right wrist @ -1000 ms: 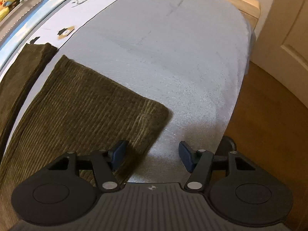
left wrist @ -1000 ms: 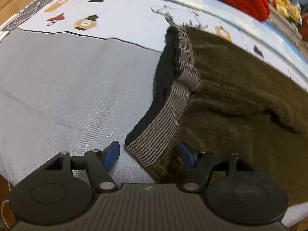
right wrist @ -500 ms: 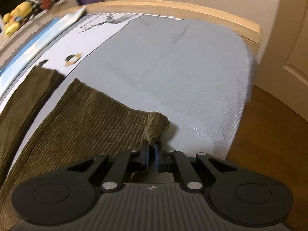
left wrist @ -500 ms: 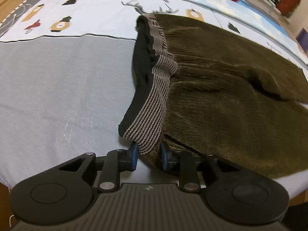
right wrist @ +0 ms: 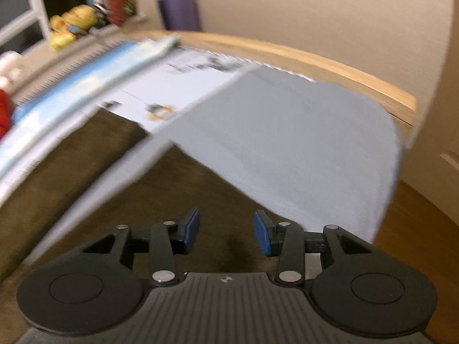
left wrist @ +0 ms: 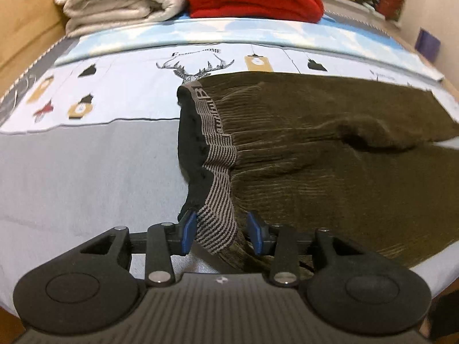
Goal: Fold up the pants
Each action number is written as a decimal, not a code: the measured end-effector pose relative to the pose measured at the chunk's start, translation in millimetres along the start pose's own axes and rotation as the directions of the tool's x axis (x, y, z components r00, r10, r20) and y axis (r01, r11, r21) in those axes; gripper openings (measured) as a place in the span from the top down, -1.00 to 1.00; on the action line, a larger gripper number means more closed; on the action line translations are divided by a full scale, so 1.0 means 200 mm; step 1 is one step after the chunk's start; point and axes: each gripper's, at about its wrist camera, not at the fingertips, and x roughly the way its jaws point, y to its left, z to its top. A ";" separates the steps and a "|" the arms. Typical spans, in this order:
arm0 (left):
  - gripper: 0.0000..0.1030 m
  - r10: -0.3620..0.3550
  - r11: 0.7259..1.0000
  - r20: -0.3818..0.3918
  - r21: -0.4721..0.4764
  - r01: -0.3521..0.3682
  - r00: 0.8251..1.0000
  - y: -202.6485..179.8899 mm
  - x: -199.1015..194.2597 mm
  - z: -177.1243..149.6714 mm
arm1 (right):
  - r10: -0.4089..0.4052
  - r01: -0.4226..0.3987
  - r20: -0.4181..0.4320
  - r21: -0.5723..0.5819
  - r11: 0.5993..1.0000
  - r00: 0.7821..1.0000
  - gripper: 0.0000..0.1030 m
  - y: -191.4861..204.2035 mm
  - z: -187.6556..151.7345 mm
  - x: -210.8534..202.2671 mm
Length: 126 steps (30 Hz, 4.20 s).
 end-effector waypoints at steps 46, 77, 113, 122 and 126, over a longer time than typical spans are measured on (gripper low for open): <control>0.31 -0.020 0.996 0.088 -0.090 0.028 0.996 -0.22 0.26 0.38 | 0.526 -0.536 -0.171 -0.483 0.692 0.833 -0.13 1.33 -0.28 -0.25; -0.55 -0.028 0.999 0.045 -0.019 0.029 0.999 -0.09 1.21 1.08 | 0.363 -0.480 -0.314 -0.536 0.695 0.877 -0.11 1.49 -0.29 -0.09; 0.22 -0.303 0.832 -0.011 -0.491 0.259 0.953 0.01 0.07 -0.07 | 0.337 -0.388 -0.258 -0.179 0.904 0.905 0.04 0.85 -0.19 -0.06; -0.31 -0.308 0.755 -0.116 -0.634 0.168 0.944 0.05 0.36 0.02 | 0.483 -0.495 -0.204 -0.011 0.869 0.852 0.11 0.88 -0.10 0.03; -0.32 -0.291 0.713 -0.139 -0.691 0.118 0.947 0.06 0.45 0.06 | 0.503 -0.505 -0.207 0.045 0.862 0.839 -0.15 0.94 -0.04 0.15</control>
